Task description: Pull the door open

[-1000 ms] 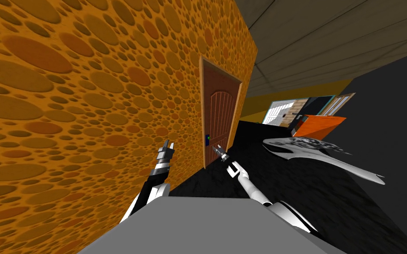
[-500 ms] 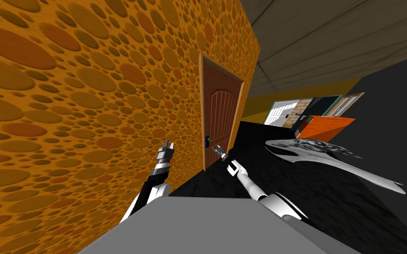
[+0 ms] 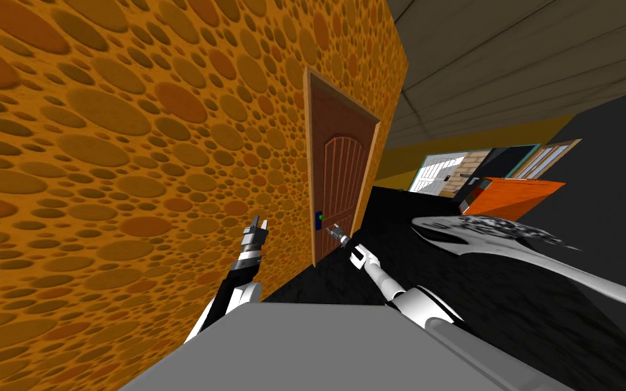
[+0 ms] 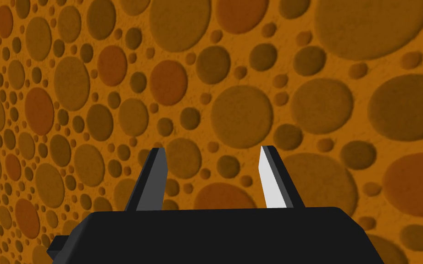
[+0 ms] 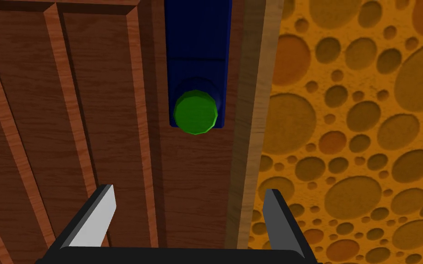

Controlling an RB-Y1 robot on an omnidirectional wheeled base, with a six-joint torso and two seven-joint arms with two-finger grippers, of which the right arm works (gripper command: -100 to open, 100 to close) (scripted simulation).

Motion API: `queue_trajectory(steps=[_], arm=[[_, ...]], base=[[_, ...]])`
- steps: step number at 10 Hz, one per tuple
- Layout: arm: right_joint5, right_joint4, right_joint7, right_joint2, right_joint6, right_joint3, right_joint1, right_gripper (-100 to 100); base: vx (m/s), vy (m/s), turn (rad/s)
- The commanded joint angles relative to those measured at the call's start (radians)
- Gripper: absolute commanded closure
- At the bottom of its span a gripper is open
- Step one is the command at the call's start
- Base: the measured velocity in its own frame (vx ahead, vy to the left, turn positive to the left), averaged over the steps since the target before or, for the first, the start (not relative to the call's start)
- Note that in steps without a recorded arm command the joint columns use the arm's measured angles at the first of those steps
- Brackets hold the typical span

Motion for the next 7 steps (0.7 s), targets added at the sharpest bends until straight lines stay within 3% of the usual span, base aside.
queue_trajectory(steps=[1,3,7], arm=[[0.0,0.0,0.0,0.0,0.0,0.0,0.0,-100],[-0.004,0.009,0.001,-0.011,-0.005,-0.012,0.001,-100],[-0.017,0.026,-0.003,-0.038,-0.014,-0.04,0.006,-100]], base=[[0.032,-0.013,0.005],[0.144,0.066,0.091],[0.189,0.143,0.102]])
